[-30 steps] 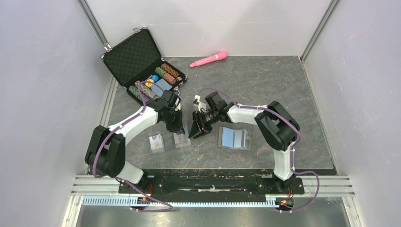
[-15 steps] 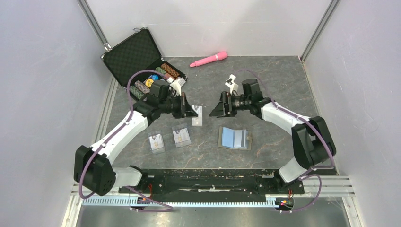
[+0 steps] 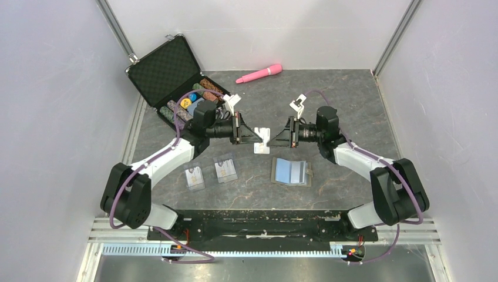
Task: Put the credit cards into the card holder
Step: Pick up the credit card from the storage box, then insert the credit card into the card holder.
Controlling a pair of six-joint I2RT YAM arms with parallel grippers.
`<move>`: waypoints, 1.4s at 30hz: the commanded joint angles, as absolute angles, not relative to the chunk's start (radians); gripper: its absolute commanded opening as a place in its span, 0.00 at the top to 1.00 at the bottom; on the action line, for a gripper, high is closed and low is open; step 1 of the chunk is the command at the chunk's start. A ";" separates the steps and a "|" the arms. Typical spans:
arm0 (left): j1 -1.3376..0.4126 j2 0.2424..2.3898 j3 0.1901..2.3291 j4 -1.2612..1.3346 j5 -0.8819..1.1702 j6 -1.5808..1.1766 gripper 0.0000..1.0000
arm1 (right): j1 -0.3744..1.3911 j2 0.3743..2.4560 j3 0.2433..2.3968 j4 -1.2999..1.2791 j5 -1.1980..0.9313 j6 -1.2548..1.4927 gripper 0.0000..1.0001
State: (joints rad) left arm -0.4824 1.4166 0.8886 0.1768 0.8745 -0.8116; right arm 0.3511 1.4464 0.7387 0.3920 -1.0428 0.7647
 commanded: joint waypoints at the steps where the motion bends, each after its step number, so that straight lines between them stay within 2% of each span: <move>1: -0.495 1.415 0.907 0.270 0.937 -0.856 0.98 | 0.351 1.436 0.691 0.750 -1.086 0.987 0.65; 7: -0.511 1.412 0.895 0.270 0.937 -0.857 0.96 | 0.354 1.479 0.659 1.014 -1.090 1.180 0.75; 11: -0.519 1.409 0.889 0.269 0.933 -0.859 0.93 | 0.360 1.510 0.639 1.180 -1.104 1.296 0.98; 12: -0.520 1.408 0.889 0.270 0.930 -0.859 0.91 | 0.360 1.515 0.635 1.198 -1.108 1.309 1.00; 15: -0.520 1.405 0.887 0.263 0.910 -0.855 0.77 | 0.360 1.506 0.625 1.164 -1.111 1.283 1.00; 17: -0.520 1.403 0.887 0.254 0.893 -0.849 0.67 | 0.359 1.490 0.630 1.050 -1.109 1.200 1.00; 18: -0.520 1.402 0.888 0.242 0.883 -0.843 0.65 | 0.357 1.480 0.641 0.953 -1.104 1.139 1.00; 22: -0.522 1.421 0.902 0.164 0.849 -0.805 0.65 | 0.343 1.440 0.769 0.228 -0.998 0.615 1.00; 24: -0.532 1.435 0.913 0.086 0.804 -0.761 0.65 | 0.330 1.447 0.818 0.025 -0.953 0.470 1.00; 34: -0.673 1.696 1.147 -0.400 0.594 -0.523 0.71 | 0.134 1.423 0.723 -0.335 -0.830 0.263 1.00; 42: -0.742 1.877 1.322 -0.574 0.482 -0.456 0.77 | 0.085 1.431 0.694 -0.393 -0.817 0.222 1.00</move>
State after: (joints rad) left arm -0.7273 1.8381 1.2392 -0.4458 0.5587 -0.5453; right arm 0.0883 1.4536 0.6930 -0.3416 -0.8280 0.2783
